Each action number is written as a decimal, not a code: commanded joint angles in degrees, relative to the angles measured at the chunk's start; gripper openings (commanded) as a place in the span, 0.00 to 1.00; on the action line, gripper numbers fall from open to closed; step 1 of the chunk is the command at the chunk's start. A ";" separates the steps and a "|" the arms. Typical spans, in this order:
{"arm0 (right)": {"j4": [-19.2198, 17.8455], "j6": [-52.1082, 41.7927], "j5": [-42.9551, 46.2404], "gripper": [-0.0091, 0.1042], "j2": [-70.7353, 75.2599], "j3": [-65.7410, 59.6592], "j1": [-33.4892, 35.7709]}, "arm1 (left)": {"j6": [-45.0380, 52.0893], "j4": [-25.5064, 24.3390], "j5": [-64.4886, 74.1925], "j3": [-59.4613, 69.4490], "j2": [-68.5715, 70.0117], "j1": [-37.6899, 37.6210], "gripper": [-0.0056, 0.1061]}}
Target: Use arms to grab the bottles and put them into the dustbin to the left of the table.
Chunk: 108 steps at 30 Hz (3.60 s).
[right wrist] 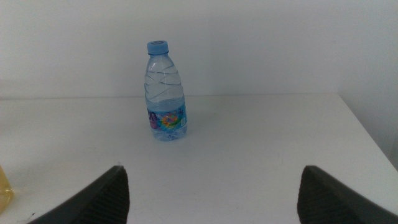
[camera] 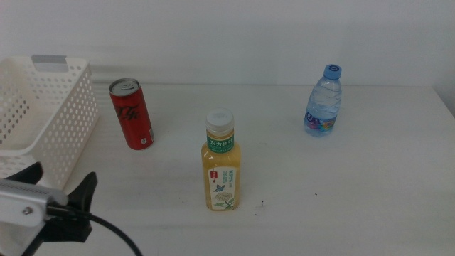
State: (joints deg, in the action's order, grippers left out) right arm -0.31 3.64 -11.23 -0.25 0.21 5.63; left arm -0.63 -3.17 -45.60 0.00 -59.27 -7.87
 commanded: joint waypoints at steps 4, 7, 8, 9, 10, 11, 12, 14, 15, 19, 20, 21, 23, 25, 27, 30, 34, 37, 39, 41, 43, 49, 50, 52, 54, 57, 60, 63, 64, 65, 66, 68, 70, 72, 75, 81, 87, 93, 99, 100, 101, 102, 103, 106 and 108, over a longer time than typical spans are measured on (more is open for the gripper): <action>-0.55 -0.23 0.74 0.87 0.25 -0.21 0.10 | -0.90 -0.88 -10.49 0.00 -7.31 -0.20 0.89; -0.55 -0.23 0.74 0.87 0.25 -0.21 0.10 | -0.90 -1.52 -11.27 0.00 -7.56 -0.09 0.89; -0.55 -0.23 0.74 0.87 0.25 -0.21 0.10 | -0.90 -1.52 -11.87 0.00 -7.56 -0.09 0.89; -0.55 -0.23 0.74 0.87 0.25 -0.21 0.10 | -0.90 -1.52 -12.20 0.00 -7.56 -0.09 0.89; -0.55 -0.23 0.74 0.87 0.25 -0.21 0.10 | -0.90 -1.52 -12.69 0.00 -7.56 -0.09 0.89; -0.55 -0.23 0.74 0.87 0.25 -0.21 0.10 | -0.90 -1.52 -12.96 0.00 -7.56 -0.09 0.89; -0.55 -0.23 0.74 0.87 0.25 -0.21 0.10 | -0.90 -1.52 -13.23 0.00 -7.56 -0.09 0.89; -0.55 -0.23 0.74 0.87 0.25 -0.21 0.10 | -0.90 -1.52 -13.90 0.00 -7.56 -0.09 0.89; -0.55 -0.23 0.74 0.87 0.25 -0.21 0.10 | -0.90 -1.52 -14.21 0.00 -7.56 -0.09 0.89; -0.55 -0.23 0.74 0.87 0.25 -0.21 0.10 | -0.90 -1.52 -16.12 0.00 -7.56 -0.09 0.89; -0.55 -0.23 0.74 0.87 0.25 -0.21 0.10 | -0.90 -1.67 -16.38 0.00 -7.56 -0.09 0.89; -0.55 -0.23 0.74 0.87 0.25 -0.21 0.10 | -0.90 -1.66 -16.73 0.00 -7.56 -0.09 0.89; -0.55 -0.23 0.74 0.87 0.25 -0.21 0.10 | -0.90 -1.66 -17.00 0.00 -7.56 -0.09 0.89; -0.55 -0.23 0.74 0.87 0.25 -0.21 0.10 | -0.90 -2.57 -16.91 0.00 -7.56 -0.09 0.89; -0.55 -0.23 0.74 0.87 0.25 -0.21 0.10 | -0.90 -2.99 -16.35 0.00 -7.56 -0.09 0.89; -0.55 -0.23 0.74 0.87 0.25 -0.21 0.10 | -0.90 -3.40 -16.40 0.00 -7.56 -0.09 0.89; -0.55 -0.23 0.74 0.87 0.25 -0.21 0.10 | -0.90 -3.38 -15.13 0.00 -7.56 -0.09 0.89; -0.55 -0.23 0.74 0.87 0.25 -0.21 0.10 | -1.62 -3.91 -14.78 0.00 -7.56 -0.09 0.89; -0.55 -0.23 0.74 0.87 0.25 -0.21 0.10 | -3.36 -4.33 -14.78 0.00 -7.56 -0.09 0.89; -0.55 -0.23 0.74 0.87 0.25 -0.21 0.10 | -3.62 -4.85 -14.78 0.00 -7.70 -0.09 0.89; -0.55 -0.23 0.74 0.87 0.25 -0.21 0.10 | -2.70 -4.98 -13.85 0.00 -8.84 -0.09 0.89; -0.55 -0.23 0.74 0.87 0.25 -0.21 0.10 | -3.51 -6.26 -15.26 -4.13 -17.57 -0.09 0.89; -0.55 -0.23 0.74 0.87 0.25 -0.21 0.10 | -3.51 -6.26 -16.24 -4.94 -19.38 -0.09 0.89; -0.55 -0.23 0.74 0.87 0.25 -0.21 0.10 | -3.67 -5.95 -17.70 -7.10 -23.05 -0.09 0.89; -0.55 -0.23 0.74 0.87 0.25 -0.21 0.10 | -3.67 -5.95 -17.98 -9.53 -26.22 -0.09 0.89; -0.55 -0.23 0.74 0.87 0.25 -0.21 0.10 | -3.67 -5.95 -17.98 -13.44 -30.60 -0.09 0.89; -0.55 -0.23 0.74 0.87 0.25 -0.21 0.10 | -3.77 -5.55 -17.77 -17.55 -34.25 -0.09 0.89; -0.55 -0.23 0.74 0.87 0.25 -0.21 0.10 | -3.90 -5.36 -16.29 -21.33 -37.54 -0.09 0.89; -0.55 -0.23 0.74 0.87 0.25 -0.21 0.10 | -3.90 -5.36 -15.78 -22.55 -38.54 -0.09 0.89; -0.55 -0.23 0.74 0.87 0.25 -0.21 0.10 | -3.90 -5.20 -15.15 -23.46 -39.35 -0.09 0.89; -0.55 -0.23 0.74 0.87 0.25 -0.21 0.10 | -3.90 -5.19 -14.76 -24.53 -40.33 -0.09 0.89; -0.55 -0.23 0.74 0.87 0.25 -0.21 0.10 | -4.37 -4.76 -14.28 -26.15 -41.93 -0.09 0.89; -0.55 -0.23 0.74 0.87 0.25 -0.21 0.10 | -4.37 -4.26 -14.16 -27.61 -43.62 -0.09 0.89; -0.55 -0.23 0.74 0.87 0.25 -0.21 0.10 | -4.37 -3.82 -14.16 -28.89 -45.29 -0.09 0.89; -0.55 -0.23 0.74 0.87 0.25 -0.21 0.10 | -4.37 -2.92 -14.16 -30.51 -47.36 -0.09 0.89; -0.55 -0.23 0.74 0.87 0.25 -0.21 0.10 | -4.16 -2.40 -13.26 -33.52 -50.37 -0.09 0.89; -0.55 -0.23 0.74 0.87 0.25 -0.21 0.10 | -3.70 -2.37 -12.73 -36.31 -52.49 0.40 0.89; -0.55 -0.23 0.74 0.87 0.25 -0.21 0.10 | -3.34 -1.33 -12.61 -39.04 -55.32 0.40 0.89; -0.55 -0.23 0.74 0.87 0.25 -0.21 0.10 | -3.34 -1.33 -12.23 -43.01 -58.44 0.40 0.89; -0.55 -0.23 0.74 0.87 0.25 -0.21 0.10 | -3.27 -1.48 -12.23 -43.58 -58.91 0.40 0.89; -0.55 -0.23 0.74 0.87 0.25 -0.21 0.10 | -3.27 -1.48 -12.23 -44.28 -59.44 0.40 0.89; -0.55 -0.23 0.74 0.87 0.25 -0.21 0.10 | -3.27 -1.48 -12.08 -44.91 -60.06 0.40 0.89; -0.55 -0.23 0.74 0.87 0.25 -0.21 0.10 | -3.27 -1.48 -11.98 -45.44 -60.47 0.40 0.89; -0.55 -0.23 0.74 0.87 0.25 -0.21 0.10 | -3.27 -1.48 -11.99 -46.56 -61.48 0.40 0.89; -0.55 -0.23 0.74 0.87 0.25 -0.21 0.10 | -3.27 -1.48 -11.99 -46.87 -61.82 0.40 0.89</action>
State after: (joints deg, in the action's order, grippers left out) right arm -0.31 3.64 -11.23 -0.25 0.21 5.63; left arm -3.81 -5.34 -56.85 -46.37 -120.84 -7.54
